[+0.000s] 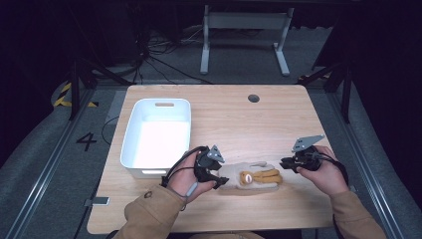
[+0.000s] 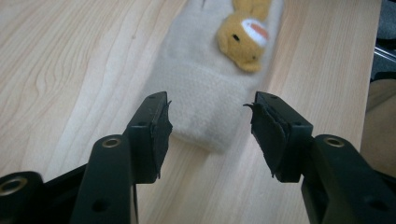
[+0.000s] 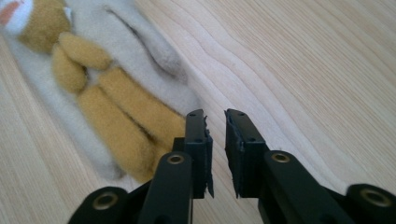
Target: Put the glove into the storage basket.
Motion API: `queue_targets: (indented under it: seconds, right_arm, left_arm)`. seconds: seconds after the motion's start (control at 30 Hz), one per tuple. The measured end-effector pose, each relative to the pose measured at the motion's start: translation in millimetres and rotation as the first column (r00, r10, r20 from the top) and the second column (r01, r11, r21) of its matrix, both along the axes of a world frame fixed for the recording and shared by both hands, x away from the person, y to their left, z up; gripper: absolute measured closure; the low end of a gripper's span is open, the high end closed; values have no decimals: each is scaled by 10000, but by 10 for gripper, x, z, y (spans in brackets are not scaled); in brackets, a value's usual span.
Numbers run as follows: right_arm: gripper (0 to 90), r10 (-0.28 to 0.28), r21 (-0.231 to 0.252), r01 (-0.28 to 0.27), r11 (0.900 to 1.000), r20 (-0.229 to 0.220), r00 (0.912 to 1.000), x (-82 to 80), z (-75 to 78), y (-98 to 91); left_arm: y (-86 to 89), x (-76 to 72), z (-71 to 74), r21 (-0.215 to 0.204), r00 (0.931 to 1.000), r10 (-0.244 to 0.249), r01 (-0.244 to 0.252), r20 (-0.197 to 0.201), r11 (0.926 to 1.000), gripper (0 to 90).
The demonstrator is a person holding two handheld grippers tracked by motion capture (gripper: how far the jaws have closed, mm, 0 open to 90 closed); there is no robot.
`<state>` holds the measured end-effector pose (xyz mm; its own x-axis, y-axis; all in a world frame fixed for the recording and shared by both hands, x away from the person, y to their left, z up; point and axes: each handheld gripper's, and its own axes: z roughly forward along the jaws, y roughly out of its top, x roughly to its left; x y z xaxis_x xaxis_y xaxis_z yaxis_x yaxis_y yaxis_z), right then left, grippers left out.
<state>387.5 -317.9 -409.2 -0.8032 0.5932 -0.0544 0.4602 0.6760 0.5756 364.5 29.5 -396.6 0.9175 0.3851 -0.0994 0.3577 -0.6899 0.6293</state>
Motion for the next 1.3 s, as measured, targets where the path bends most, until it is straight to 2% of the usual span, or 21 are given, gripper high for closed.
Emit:
queue_targets:
  seconds: [0.07,0.17,0.2,0.27,0.3,0.47,0.63,0.73,0.77,0.87,0.93,0.97,1.07,1.3]
  right_arm:
    - [774,-147,77,146,9999,21,9999,-11,1,-45]
    - [746,-407,213,406,9989,45,9992,-32,12,-120]
    - [746,-407,213,406,9989,45,9992,-32,12,-120]
    - [736,-512,232,511,9984,59,9987,-47,12,-149]
    - [730,-635,291,633,9976,68,9980,-65,13,-178]
    - [714,-798,387,797,9961,22,9968,-89,4,-223]
    - [681,-913,560,917,9942,-97,9958,-115,-2,-253]
    - [677,-935,585,943,9938,-166,9955,-123,-7,-256]
    - [674,-935,595,944,9938,-174,9955,-126,-7,-261]
    - [669,-939,602,947,9937,-172,9954,-130,-6,-266]
    - [664,-952,637,962,9933,-178,9953,-132,-9,-269]
    - [661,-962,647,973,9931,-202,9952,-134,-14,-269]
    - [653,-960,686,976,9929,-264,9950,-136,-21,-267]
    - [631,-1026,744,1043,9918,-274,9943,-141,-28,-279]
  left_arm:
    - [-24,22,-4,-271,9998,-37,43,205,9996,437]
    - [-56,55,-19,-562,9991,174,-151,393,9983,363]
    - [-56,55,-19,-562,9991,174,-151,393,9983,358]
    - [-77,78,-42,-873,9986,125,-79,519,9961,354]
    - [-89,96,-54,-907,9980,182,-126,613,9958,299]
    - [-167,131,-69,-1153,9984,59,5,555,9933,276]
    - [-259,138,-78,-1242,9967,-237,333,782,9917,212]
    - [-287,155,-97,-1156,9965,-344,432,767,9924,214]
    - [-318,163,-117,-1007,9967,-450,517,681,9936,212]
    - [-355,170,-140,-1023,9964,-556,620,647,9928,206]
    - [-391,180,-161,-892,9963,-649,697,556,9936,210]
    - [-422,192,-187,-692,9964,-694,727,481,9950,214]
    - [-457,204,-225,-646,9959,-754,785,491,9948,213]
    - [-571,200,-315,-213,9924,-1086,1099,578,9937,201]
